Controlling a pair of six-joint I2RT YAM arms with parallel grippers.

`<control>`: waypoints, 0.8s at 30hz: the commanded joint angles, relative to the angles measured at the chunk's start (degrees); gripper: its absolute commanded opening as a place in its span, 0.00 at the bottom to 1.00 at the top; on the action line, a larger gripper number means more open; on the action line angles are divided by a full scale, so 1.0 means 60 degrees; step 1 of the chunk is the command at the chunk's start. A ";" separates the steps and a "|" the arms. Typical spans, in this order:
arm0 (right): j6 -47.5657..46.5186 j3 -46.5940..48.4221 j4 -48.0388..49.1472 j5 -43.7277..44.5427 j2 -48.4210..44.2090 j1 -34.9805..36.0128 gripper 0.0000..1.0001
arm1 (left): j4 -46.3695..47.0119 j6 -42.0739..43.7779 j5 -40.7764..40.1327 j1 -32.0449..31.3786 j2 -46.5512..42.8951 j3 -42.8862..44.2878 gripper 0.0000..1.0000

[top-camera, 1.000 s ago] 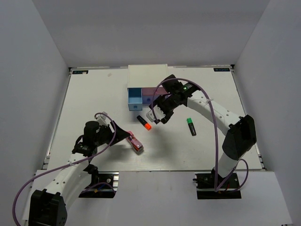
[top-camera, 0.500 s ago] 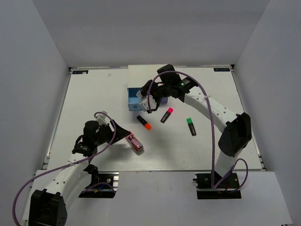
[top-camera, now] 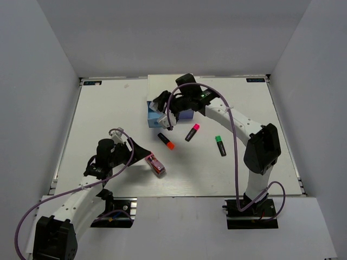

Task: Sort the stationery into containers
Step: Place the stationery in the drawer.

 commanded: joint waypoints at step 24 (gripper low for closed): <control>-0.3927 0.1095 -0.1409 -0.0144 0.0905 -0.0094 0.10 | 0.0372 0.0012 0.0228 0.0034 -0.0033 -0.0314 0.75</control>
